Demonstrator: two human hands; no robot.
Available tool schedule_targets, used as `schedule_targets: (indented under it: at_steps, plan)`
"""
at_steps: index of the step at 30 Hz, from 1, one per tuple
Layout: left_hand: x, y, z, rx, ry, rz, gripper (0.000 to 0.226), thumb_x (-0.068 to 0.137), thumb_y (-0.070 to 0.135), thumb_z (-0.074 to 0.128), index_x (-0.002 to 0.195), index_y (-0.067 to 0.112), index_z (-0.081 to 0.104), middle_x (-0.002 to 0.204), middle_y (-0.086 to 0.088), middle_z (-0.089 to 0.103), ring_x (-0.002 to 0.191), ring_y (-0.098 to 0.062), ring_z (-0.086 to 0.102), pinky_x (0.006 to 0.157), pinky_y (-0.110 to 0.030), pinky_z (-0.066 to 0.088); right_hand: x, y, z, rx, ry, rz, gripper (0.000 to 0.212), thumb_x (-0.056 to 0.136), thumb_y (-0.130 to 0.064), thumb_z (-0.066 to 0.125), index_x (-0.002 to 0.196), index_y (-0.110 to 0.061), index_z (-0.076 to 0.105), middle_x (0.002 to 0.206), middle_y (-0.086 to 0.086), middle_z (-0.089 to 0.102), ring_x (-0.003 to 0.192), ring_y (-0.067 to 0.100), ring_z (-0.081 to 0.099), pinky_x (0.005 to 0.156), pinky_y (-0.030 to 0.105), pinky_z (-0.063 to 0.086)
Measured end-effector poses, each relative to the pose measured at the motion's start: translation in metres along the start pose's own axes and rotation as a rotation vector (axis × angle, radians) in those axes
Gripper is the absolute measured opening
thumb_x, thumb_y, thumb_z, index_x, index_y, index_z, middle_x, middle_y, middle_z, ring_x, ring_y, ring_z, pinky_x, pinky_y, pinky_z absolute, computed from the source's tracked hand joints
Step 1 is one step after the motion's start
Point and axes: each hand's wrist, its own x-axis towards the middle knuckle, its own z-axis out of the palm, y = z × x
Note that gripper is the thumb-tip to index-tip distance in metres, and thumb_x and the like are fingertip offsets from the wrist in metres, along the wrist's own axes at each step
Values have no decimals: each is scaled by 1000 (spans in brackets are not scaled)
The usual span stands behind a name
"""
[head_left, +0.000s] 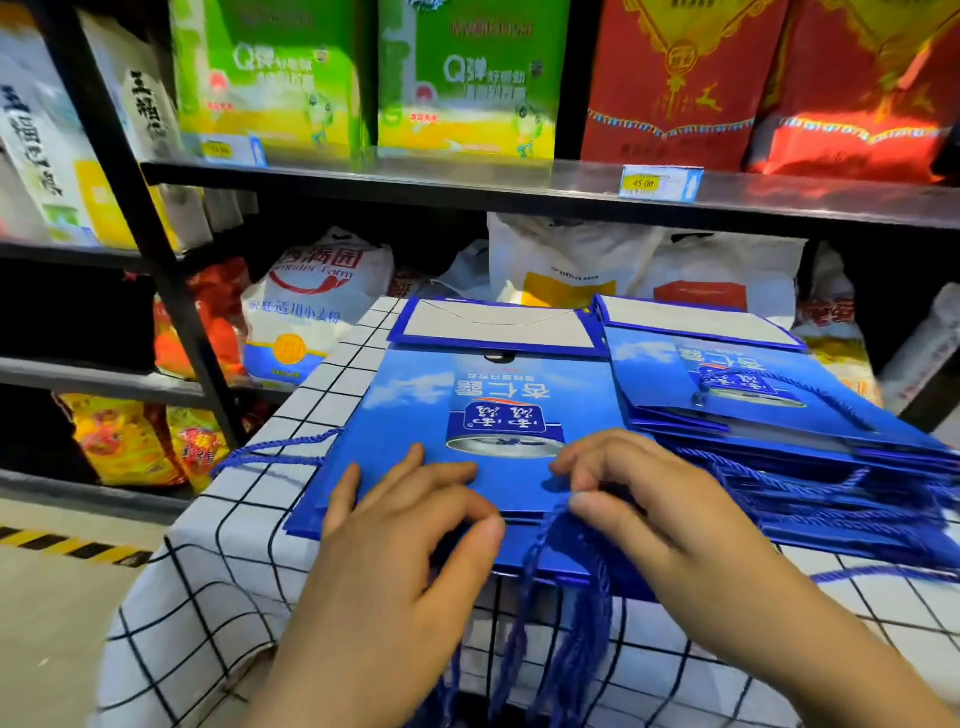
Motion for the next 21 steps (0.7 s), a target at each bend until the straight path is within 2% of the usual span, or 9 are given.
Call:
schedule_targets:
  at_steps: [3, 5, 8, 10, 12, 14, 16, 18, 21]
  plan:
    - [-4, 5, 5, 86, -9, 33, 39, 55, 78, 29, 86, 62, 46, 108, 51, 36, 118, 32, 3, 104, -16, -19, 1, -2, 7, 133, 200, 123, 18, 83, -41, 46, 72, -28, 51, 89, -12, 61, 82, 5, 56, 70, 13, 40]
    - [-5, 4, 10, 100, 23, 67, 35, 60, 72, 34, 85, 53, 48, 108, 44, 41, 122, 23, 10, 106, -22, -15, 2, -5, 8, 246, 279, 208, 21, 93, -25, 48, 73, -22, 53, 81, -11, 65, 74, 3, 58, 66, 12, 41]
    - [-5, 3, 5, 62, 44, 46, 26, 64, 62, 32, 78, 46, 48, 103, 45, 45, 115, 31, 19, 104, -10, -12, 4, -4, 10, 374, 402, 309, 22, 94, -14, 42, 73, -14, 50, 69, -3, 66, 64, 7, 62, 63, 14, 45]
    - [-1, 7, -2, 45, 74, 61, 29, 63, 61, 31, 78, 42, 48, 97, 40, 52, 110, 26, 30, 101, -5, -7, 6, -2, 10, 447, 429, 339, 23, 95, -12, 40, 73, -13, 47, 62, -2, 62, 63, 13, 65, 64, 21, 50]
    - [1, 17, -4, 104, 52, 59, 40, 62, 71, 30, 84, 43, 50, 93, 32, 55, 102, 15, 40, 104, -12, 0, 8, -2, 11, 429, 424, 342, 22, 95, -13, 40, 74, -15, 47, 61, -3, 63, 63, 15, 66, 68, 30, 51]
    - [3, 26, 4, 212, 19, 88, 48, 63, 73, 34, 92, 41, 55, 90, 26, 56, 93, 7, 48, 107, -29, 15, 9, -3, 11, 409, 419, 331, 21, 94, -14, 41, 74, -16, 47, 62, -2, 64, 63, 14, 65, 69, 33, 49]
    - [7, 28, 13, 288, 62, 158, 27, 71, 55, 41, 80, 34, 56, 77, 18, 55, 77, -6, 56, 97, -37, 34, 10, -4, 11, 419, 432, 339, 21, 95, -13, 40, 75, -15, 47, 61, 0, 64, 60, 13, 65, 65, 27, 48]
    - [12, 25, 12, 252, 94, 156, 17, 74, 42, 41, 71, 31, 54, 69, 15, 53, 68, -10, 55, 87, -30, 36, 9, -1, 10, 451, 446, 381, 22, 96, -13, 39, 75, -14, 47, 58, 0, 63, 59, 15, 66, 58, 21, 48]
    - [19, 19, -12, 94, 87, 58, 27, 77, 51, 43, 64, 31, 56, 67, 12, 58, 64, -3, 53, 65, -21, 37, 6, 5, 6, 531, 487, 459, 25, 97, -15, 37, 75, -16, 47, 54, -3, 61, 59, 18, 68, 49, 16, 47]
